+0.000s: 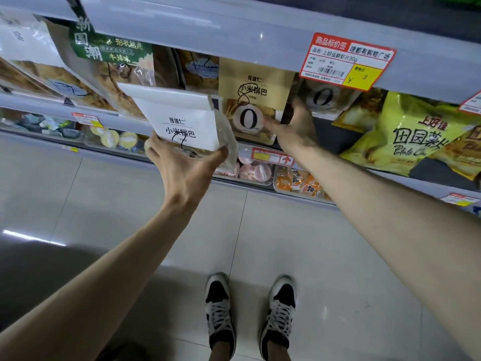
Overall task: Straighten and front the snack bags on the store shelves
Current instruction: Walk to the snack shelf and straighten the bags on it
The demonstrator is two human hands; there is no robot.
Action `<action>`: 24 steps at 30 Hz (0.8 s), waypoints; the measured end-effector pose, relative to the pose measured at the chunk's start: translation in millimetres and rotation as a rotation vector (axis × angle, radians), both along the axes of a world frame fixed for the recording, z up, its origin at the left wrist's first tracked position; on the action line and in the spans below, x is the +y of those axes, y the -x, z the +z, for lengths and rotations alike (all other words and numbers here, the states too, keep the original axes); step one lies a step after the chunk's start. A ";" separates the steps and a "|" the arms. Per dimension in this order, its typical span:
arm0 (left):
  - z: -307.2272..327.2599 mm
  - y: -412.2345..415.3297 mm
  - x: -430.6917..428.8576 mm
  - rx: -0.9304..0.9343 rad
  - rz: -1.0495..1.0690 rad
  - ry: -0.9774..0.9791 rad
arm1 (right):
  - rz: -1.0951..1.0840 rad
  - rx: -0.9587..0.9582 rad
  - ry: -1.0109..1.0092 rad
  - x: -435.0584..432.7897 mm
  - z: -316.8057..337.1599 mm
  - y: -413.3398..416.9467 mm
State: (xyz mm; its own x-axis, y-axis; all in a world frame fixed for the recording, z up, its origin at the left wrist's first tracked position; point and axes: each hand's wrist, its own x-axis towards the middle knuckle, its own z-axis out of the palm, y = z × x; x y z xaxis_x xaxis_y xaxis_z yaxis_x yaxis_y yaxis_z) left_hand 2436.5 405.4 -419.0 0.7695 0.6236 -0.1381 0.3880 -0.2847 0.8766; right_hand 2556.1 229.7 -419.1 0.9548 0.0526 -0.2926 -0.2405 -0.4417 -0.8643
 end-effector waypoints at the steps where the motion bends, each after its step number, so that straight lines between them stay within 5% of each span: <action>1: 0.1 1.2 -3.7 0.007 -0.001 0.008 | -0.024 0.003 -0.004 -1.0 0.9 1.6; 8: 7.7 -0.6 -66.6 0.038 -0.105 0.081 | -0.247 -0.006 -0.294 -34.9 3.8 61.6; 18: 13.9 -40.2 -187.3 0.000 -0.206 0.034 | -0.615 -0.181 -0.220 -82.0 11.0 96.9; 24: -2.2 -72.8 -197.6 -0.050 -0.122 0.069 | -0.509 -0.101 -0.396 -93.0 2.2 85.2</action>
